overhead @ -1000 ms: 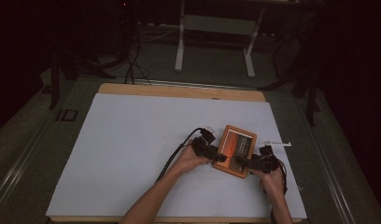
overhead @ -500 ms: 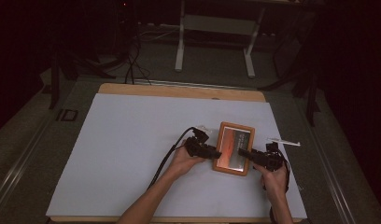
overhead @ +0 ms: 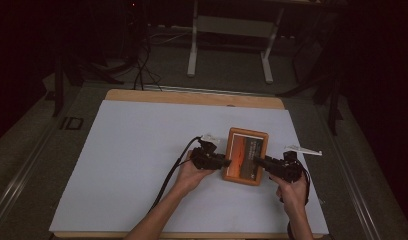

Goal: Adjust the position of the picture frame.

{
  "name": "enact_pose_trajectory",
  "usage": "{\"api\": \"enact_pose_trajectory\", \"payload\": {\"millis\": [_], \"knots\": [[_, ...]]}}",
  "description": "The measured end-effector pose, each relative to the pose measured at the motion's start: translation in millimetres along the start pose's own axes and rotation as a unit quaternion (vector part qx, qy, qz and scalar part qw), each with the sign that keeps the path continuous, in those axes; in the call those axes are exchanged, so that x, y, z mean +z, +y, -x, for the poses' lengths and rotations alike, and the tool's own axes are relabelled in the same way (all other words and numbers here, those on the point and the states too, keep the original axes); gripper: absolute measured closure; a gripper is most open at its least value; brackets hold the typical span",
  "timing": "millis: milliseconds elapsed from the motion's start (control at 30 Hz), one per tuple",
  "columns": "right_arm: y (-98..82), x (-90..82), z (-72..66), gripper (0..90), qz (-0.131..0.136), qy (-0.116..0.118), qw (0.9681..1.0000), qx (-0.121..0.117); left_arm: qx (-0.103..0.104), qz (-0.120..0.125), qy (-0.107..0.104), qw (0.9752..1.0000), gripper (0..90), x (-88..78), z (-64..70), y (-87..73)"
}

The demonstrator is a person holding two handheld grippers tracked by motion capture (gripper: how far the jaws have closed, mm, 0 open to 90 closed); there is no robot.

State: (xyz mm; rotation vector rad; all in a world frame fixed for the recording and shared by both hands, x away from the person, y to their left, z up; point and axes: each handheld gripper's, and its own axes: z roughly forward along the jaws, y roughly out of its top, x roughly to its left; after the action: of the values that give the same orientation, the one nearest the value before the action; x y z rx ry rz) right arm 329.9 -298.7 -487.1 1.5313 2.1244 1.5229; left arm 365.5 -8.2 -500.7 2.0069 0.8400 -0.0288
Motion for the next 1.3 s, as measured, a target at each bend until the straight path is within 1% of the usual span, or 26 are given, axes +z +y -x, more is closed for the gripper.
{"api": "enact_pose_trajectory", "payload": {"millis": [200,267,433,600,800,967,1133,1200,1233,1267,1300], "knots": [[6.0,8.5,-12.3,59.4,0.002,0.015,0.9998,-0.01,-0.006,0.009,0.014,0.9998,65.7,-18.1,-2.1,-3.9],[7.4,11.9,-15.5,59.4,0.002,0.019,0.9997,-0.014,-0.011,0.012,0.019,0.9997,65.8,-24.0,-3.4,-6.0],[9.4,23.3,-24.5,59.3,0.003,0.036,0.9993,-0.013,-0.024,0.02,0.027,0.9992,66.4,-40.4,-8.7,-11.3],[10.3,37.9,-34.7,58.8,-0.003,0.051,0.9986,-0.014,-0.039,0.026,0.04,0.9981,66.7,-56.3,-13.5,-22.4],[7.8,60.4,-51.6,58.3,-0.026,0.068,0.9971,-0.02,-0.057,0.021,0.058,0.9965,66.8,-77.7,-20.3,-40.2],[4.3,77.8,-64.5,58.1,-0.042,0.086,0.9952,-0.021,-0.08,0.021,0.071,0.994,67.0,-95.5,-24.7,-56.4],[-2.2,91.6,-77.0,57.9,-0.058,0.097,0.9933,-0.02,-0.103,0.02,0.077,0.9915,67.0,-108.7,-26.7,-72.5],[-4.5,95.6,-81.1,57.9,-0.067,0.103,0.9923,-0.021,-0.113,0.015,0.077,0.9905,67.1,-112.9,-26.6,-78.5],[-4.5,95.6,-81.1,57.9,-0.067,0.103,0.9923,-0.021,-0.113,0.015,0.077,0.9905,67.1,-112.9,-26.6,-78.5],[-7.6,99.3,-86.3,57.8,-0.081,0.106,0.9908,-0.022,-0.119,0.01,0.079,0.9897,67.1,-117.4,-25.2,-84.2],[-8.8,100.1,-87.8,57.8,-0.084,0.108,0.9904,-0.023,-0.121,0.008,0.079,0.9895,67.1,-119.1,-24.7,-86.0]]}}
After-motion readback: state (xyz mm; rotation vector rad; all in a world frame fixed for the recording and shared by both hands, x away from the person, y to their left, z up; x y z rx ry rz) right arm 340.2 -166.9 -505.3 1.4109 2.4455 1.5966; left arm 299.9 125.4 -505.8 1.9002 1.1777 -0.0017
